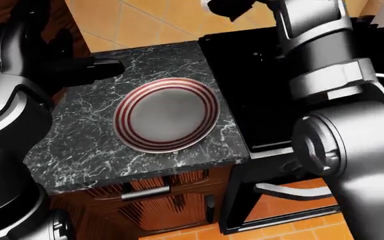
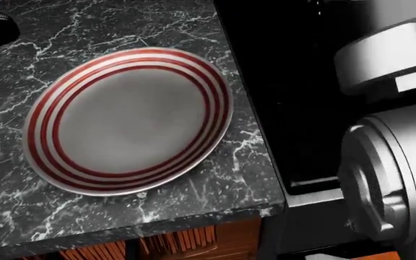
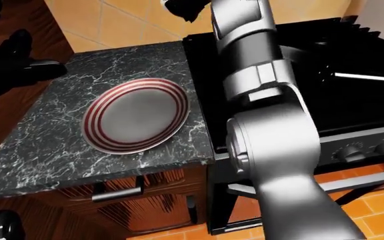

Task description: Pick the garlic from the plate and place it in the pan.

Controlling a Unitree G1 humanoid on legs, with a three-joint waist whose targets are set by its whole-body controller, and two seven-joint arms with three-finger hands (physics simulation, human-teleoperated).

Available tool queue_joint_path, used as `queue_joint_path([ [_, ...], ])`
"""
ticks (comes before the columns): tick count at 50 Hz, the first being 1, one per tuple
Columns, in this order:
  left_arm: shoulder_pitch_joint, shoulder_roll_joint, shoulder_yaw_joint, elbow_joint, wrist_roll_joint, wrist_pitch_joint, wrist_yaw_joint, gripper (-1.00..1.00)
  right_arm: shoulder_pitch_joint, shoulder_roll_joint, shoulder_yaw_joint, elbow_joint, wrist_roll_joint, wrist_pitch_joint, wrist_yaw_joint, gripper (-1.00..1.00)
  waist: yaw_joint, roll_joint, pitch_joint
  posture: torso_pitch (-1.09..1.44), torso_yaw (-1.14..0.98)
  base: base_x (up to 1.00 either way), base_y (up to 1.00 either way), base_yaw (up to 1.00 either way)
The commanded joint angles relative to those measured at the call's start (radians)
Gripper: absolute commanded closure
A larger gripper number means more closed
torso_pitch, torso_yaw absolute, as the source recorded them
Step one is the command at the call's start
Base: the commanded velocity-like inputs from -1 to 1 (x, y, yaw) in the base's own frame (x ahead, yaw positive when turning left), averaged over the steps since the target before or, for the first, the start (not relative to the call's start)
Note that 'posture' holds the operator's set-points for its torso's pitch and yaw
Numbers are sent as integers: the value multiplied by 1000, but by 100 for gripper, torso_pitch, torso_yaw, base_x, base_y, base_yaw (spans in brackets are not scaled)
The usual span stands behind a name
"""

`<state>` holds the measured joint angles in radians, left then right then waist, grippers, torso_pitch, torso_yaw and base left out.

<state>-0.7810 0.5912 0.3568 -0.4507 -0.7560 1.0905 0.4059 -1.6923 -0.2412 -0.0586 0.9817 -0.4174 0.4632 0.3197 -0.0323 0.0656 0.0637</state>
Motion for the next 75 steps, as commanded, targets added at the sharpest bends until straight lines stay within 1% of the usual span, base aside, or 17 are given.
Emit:
queue_joint_path([
  [1, -29, 16, 16, -20, 2, -26, 1, -100, -65, -26, -5, 1, 11, -45, -27, 100, 0, 4, -29, 0, 0, 0, 0, 0],
  [7, -29, 19, 20, -21, -2, -24, 2, -100, -145, -86, -15, 102, 19, -68, -57, 100, 0, 2, -26, 0, 0, 0, 0, 0],
  [13, -30, 22, 23, -24, -10, -21, 7, -100, -165, -145, -18, 158, 4, -83, -80, 100, 2, -1, -22, 0, 0, 0, 0, 0],
  [21, -27, 26, 22, -21, -14, -26, 9, -100, -153, -229, -22, 204, -40, -108, -113, 100, 6, -8, -21, 0, 0, 0, 0, 0],
  [27, -30, 27, 23, -21, -18, -24, 12, -100, -120, -257, -37, 220, -53, -131, -145, 100, 9, -11, -21, 0, 0, 0, 0, 0],
  [34, -26, 26, 20, -17, -15, -31, 11, -100, -84, -276, -44, 231, -64, -153, -175, 100, 11, -14, -23, 0, 0, 0, 0, 0],
  [45, -21, 27, 20, -17, -15, -35, 9, -100, -26, -279, -62, 244, -46, -177, -232, 100, 14, -19, -26, 0, 0, 0, 0, 0],
  [52, -25, 30, 26, -21, -24, -27, 16, -100, 8, -278, -62, 248, -38, -189, -262, 100, 15, -21, -28, 0, 0, 0, 0, 0],
  [67, -23, 33, 23, -17, -22, -34, 14, -100, 75, -302, -72, 254, -19, -206, -324, 100, 20, -28, -33, 0, 0, 0, 0, 0],
  [75, -25, 36, 28, -18, -28, -30, 16, -100, 104, -317, -64, 252, -31, -196, -331, 100, 21, -30, -34, 0, 0, 0, 0, 0],
])
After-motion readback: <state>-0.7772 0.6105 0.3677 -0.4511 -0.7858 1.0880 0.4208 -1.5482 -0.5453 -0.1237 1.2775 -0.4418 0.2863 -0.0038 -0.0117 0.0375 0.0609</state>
